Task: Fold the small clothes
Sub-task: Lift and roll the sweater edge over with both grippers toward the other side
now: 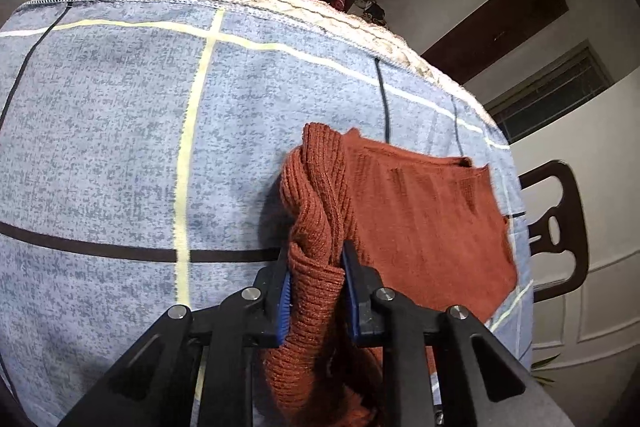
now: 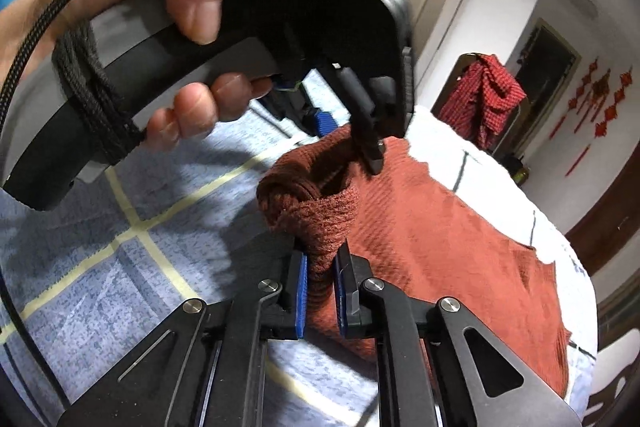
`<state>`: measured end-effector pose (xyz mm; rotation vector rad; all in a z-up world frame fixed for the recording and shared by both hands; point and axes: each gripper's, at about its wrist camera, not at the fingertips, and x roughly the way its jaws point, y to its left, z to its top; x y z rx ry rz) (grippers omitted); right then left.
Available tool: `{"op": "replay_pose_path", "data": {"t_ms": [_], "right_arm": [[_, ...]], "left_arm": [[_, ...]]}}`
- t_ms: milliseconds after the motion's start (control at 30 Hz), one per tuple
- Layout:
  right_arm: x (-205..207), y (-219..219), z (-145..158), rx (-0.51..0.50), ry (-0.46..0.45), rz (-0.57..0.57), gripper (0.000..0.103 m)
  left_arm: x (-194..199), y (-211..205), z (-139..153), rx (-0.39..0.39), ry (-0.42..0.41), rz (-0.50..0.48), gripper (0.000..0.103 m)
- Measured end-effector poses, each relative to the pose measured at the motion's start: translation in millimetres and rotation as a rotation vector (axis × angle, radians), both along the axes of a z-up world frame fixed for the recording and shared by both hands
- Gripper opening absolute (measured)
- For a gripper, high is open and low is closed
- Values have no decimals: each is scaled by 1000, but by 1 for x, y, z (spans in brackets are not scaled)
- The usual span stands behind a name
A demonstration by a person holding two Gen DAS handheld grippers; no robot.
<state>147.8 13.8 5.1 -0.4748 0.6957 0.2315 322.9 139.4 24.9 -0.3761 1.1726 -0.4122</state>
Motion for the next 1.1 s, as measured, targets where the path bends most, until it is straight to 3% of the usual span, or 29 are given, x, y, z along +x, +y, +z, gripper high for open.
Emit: {"op": "replay_pose_path", "data": {"t_ms": [467,1100], "right_arm": [[-15,-54,35,102,-95,-83,10],[-41,-145,51,162,-143,-206,10]], "left_arm": [[-1,-56,44,5,-47,-41,24],[9,-172,60,27,-34,-111,24]]}}
